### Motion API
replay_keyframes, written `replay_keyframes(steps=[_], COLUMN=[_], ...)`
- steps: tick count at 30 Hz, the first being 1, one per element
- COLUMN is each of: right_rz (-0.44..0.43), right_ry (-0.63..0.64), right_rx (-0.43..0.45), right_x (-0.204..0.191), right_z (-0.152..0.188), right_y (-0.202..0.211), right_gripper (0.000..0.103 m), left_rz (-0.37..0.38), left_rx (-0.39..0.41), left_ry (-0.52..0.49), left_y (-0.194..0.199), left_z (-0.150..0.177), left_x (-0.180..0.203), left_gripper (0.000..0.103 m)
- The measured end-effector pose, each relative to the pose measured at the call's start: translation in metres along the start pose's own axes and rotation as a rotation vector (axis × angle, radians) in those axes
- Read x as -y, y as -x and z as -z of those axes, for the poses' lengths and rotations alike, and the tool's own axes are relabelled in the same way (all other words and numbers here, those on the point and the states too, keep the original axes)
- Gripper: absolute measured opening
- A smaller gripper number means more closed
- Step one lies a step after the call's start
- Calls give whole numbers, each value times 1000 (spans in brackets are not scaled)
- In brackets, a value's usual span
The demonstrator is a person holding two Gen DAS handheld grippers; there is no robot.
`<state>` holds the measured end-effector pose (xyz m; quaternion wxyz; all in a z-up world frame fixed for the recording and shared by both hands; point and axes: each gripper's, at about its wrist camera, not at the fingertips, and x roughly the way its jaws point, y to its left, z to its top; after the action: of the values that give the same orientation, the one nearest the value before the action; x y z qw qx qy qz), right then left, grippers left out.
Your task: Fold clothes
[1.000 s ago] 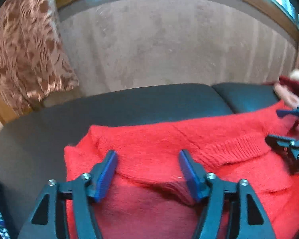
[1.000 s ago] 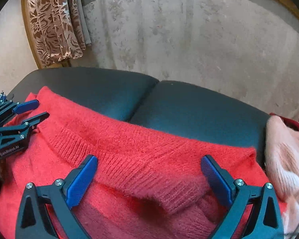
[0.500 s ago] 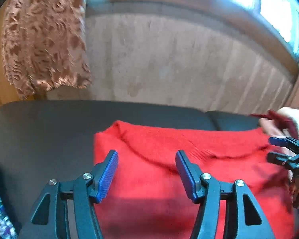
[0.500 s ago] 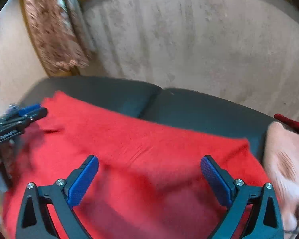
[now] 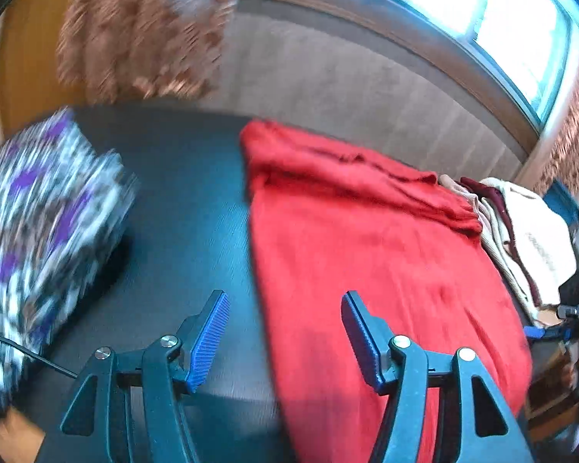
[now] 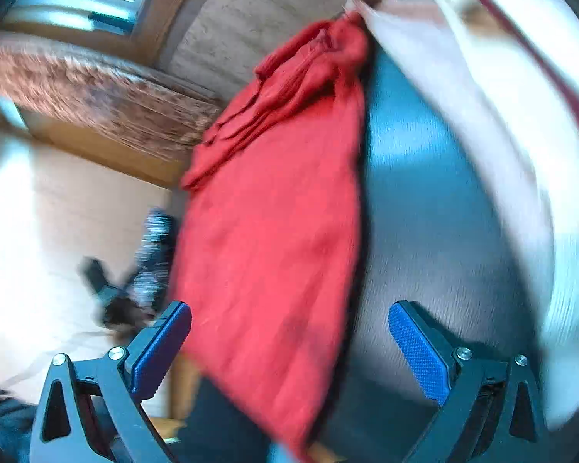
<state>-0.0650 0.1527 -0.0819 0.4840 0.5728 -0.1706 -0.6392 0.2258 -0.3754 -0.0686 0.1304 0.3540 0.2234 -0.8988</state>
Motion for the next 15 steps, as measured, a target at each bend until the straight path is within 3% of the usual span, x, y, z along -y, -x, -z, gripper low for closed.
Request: replay_keyframes(steps=[4,8,15], right_rz=[-45,-79,-73], right_ry=[13,40,129], right_rx=[-36,-100,-76], right_x=[-13,-31,-46], right_z=[24,32,57], right_y=[-3,-25,-29], right_gripper=[103,103,103], left_rz=[49,143,161], left_rx=[-29,-82,-79], left_ry=[91,109,33], left_y=[18,20,24], left_z=[38,60,84], left_x=[-11,-10,2], left_gripper=[62,62,63])
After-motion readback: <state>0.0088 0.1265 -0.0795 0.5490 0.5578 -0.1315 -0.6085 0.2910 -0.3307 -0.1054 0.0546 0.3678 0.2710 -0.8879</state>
